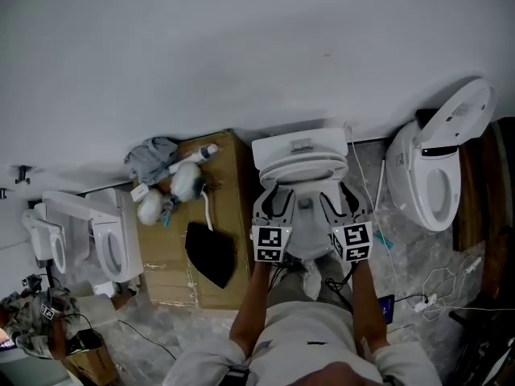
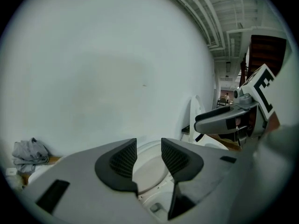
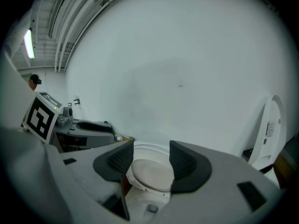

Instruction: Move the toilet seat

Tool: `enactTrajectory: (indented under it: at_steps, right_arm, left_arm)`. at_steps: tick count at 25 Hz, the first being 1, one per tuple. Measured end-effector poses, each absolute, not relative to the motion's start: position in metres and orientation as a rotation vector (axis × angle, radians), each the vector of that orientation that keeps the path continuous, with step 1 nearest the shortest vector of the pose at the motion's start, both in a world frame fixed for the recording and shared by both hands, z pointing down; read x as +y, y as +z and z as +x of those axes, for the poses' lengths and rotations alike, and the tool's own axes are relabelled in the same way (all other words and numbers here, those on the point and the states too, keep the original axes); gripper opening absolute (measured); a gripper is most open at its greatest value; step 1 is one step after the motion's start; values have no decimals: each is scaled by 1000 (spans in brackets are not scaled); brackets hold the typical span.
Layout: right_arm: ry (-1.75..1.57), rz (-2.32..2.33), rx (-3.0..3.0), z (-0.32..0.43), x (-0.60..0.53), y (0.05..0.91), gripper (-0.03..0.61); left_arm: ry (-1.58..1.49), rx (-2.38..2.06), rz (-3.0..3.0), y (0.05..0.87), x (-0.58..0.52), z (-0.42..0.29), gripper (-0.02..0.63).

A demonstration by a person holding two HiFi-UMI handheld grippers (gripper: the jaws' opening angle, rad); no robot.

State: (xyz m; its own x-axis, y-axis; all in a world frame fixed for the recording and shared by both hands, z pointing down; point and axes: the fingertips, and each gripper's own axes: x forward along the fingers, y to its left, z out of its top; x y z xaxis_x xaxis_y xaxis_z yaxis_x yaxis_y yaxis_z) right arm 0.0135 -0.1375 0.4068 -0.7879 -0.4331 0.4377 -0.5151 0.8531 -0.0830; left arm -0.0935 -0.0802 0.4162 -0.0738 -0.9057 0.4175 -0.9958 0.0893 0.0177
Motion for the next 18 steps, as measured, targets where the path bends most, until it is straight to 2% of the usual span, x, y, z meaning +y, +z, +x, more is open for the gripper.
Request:
enactTrajectory:
  at_steps: [18]
  right_arm:
    - [227,884,-2656,54,-46,340,256]
  left_arm:
    - [358,-2012,2123,345,-6,-53,170]
